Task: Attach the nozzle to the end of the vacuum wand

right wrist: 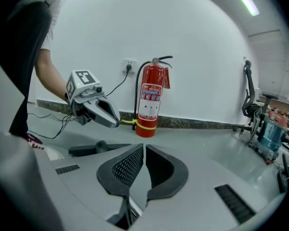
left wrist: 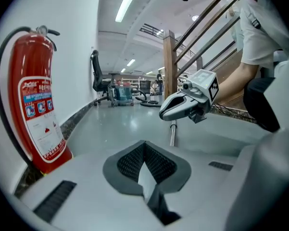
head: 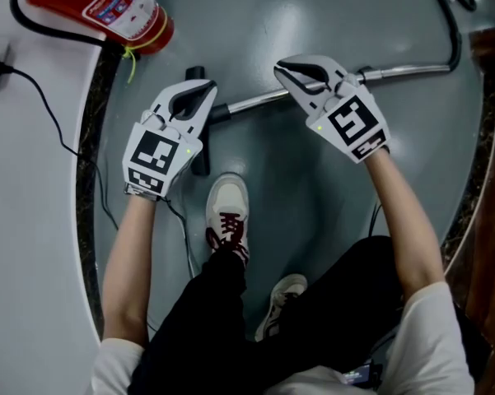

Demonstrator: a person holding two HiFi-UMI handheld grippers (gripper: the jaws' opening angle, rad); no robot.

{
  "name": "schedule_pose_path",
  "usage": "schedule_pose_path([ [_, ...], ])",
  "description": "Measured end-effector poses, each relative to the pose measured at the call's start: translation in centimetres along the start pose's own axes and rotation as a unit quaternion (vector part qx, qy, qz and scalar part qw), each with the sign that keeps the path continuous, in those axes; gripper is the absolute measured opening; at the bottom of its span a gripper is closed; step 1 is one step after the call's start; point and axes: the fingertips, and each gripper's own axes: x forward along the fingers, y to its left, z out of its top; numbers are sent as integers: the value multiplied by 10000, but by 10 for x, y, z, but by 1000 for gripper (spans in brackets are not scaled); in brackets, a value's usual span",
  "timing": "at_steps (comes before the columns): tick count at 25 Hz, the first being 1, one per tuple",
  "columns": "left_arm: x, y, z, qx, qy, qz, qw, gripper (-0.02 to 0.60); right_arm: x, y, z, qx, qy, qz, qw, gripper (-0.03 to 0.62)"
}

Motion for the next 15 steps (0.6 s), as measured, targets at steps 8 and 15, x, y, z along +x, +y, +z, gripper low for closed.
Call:
schedule_pose_path([
  [8,-22,15,87,12,-912,404,9950,0,-48,-30,63,281,-495,-722,9958,35],
  [15,-56,5,173,305,-1438,461,9881,0,-116,-63,138,294,-932,-1448,9846,35],
])
